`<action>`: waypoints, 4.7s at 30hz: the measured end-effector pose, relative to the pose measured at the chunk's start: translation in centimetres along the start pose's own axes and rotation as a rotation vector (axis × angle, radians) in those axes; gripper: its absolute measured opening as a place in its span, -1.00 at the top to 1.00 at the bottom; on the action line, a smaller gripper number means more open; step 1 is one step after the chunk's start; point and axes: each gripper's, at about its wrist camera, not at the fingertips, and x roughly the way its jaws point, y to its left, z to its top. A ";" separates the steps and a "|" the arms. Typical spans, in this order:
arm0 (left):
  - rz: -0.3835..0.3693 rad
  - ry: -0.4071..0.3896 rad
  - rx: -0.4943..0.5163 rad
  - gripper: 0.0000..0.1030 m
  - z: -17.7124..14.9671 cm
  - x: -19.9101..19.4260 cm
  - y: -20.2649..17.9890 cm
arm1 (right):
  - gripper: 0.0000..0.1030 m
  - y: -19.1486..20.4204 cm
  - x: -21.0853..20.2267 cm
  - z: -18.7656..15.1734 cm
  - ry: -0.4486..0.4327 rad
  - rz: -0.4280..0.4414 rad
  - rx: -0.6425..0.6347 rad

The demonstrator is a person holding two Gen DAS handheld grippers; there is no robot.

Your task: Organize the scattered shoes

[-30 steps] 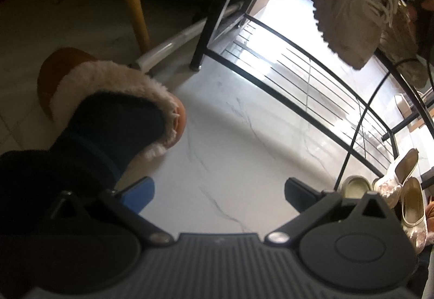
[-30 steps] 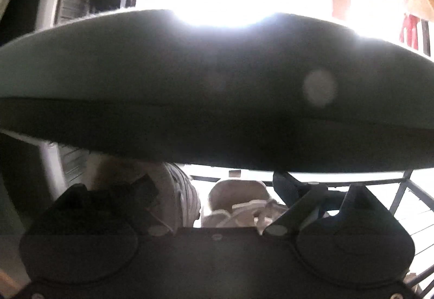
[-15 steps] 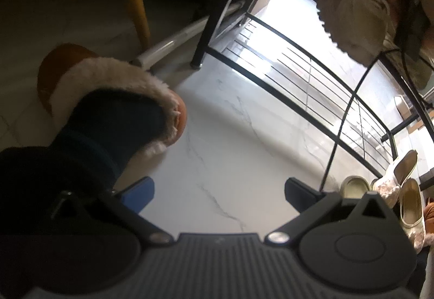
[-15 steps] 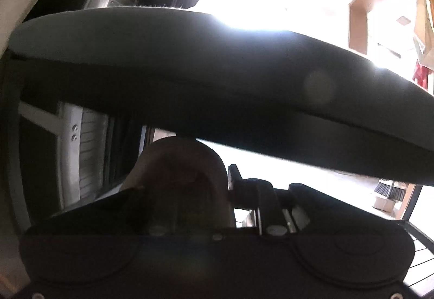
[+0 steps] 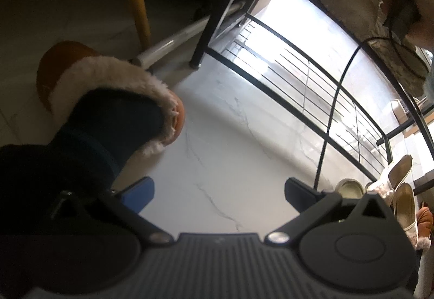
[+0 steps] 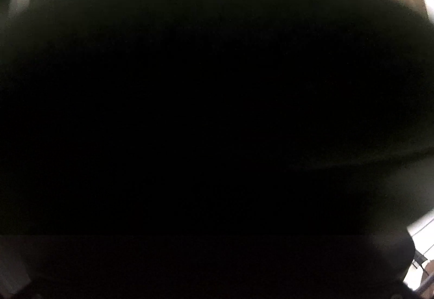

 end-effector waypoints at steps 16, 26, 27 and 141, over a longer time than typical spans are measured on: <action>0.003 0.013 0.015 -0.99 -0.6 0.2 0.0 | -1.00 3.1 -6.0 -6.2 0.192 0.137 -0.065; -0.009 0.003 -0.010 -0.99 0.0 -0.1 0.5 | -1.00 6.6 1.1 -5.5 0.423 0.009 -0.146; -0.010 0.002 -0.008 -0.99 0.0 -0.1 0.5 | -1.00 6.8 1.3 -5.6 0.449 0.003 -0.176; -0.004 0.064 0.006 -0.99 -0.7 1.0 -0.1 | -1.00 -0.5 0.2 -3.7 0.512 0.039 0.064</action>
